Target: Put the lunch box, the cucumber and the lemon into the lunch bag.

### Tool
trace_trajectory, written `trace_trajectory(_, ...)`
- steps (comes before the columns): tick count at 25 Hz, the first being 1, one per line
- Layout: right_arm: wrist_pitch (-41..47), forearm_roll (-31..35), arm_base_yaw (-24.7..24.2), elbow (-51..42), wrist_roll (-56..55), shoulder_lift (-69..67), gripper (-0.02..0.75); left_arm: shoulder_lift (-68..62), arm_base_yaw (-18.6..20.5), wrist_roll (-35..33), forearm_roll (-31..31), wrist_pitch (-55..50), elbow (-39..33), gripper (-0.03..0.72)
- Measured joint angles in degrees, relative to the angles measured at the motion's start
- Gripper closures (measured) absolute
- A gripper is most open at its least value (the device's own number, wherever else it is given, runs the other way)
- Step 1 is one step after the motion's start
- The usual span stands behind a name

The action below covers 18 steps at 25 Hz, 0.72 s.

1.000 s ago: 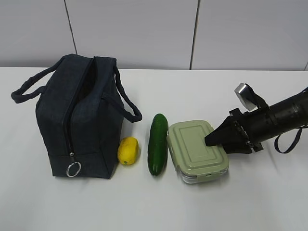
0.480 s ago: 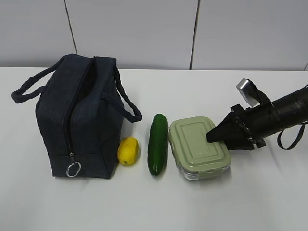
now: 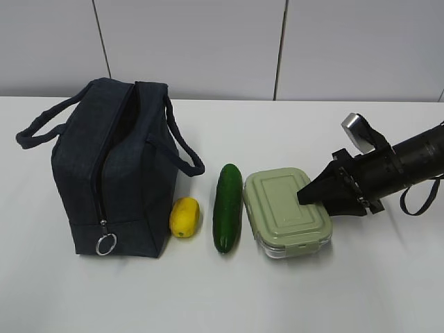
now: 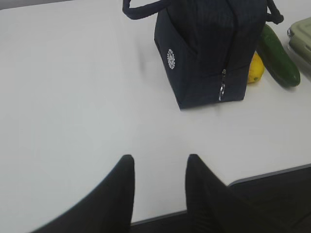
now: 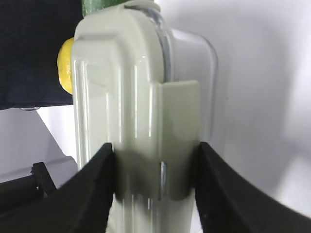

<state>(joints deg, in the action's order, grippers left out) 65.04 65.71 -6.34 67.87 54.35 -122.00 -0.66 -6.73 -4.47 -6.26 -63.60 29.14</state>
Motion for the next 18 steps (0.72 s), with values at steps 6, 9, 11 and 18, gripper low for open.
trace_trajectory(6, 0.0, 0.0, 0.0, 0.0, -0.1, 0.0, 0.375, 0.0, 0.0, 0.0, 0.0, 0.0, 0.0, 0.450)
trace_trajectory(9, 0.0, 0.0, 0.0, 0.0, -0.1, 0.0, 0.375, 0.0, 0.0, 0.0, 0.0, 0.0, 0.0, 0.450)
trace_trajectory(11, 0.0, 0.0, 0.0, 0.0, -0.2, 0.0, 0.375, 0.0, 0.0, 0.0, 0.0, 0.0, 0.0, 0.450)
trace_trajectory(18, 0.0, 0.0, 0.0, 0.0, -0.2, 0.0, 0.375, 0.0, 0.0, 0.0, 0.0, 0.0, 0.0, 0.450)
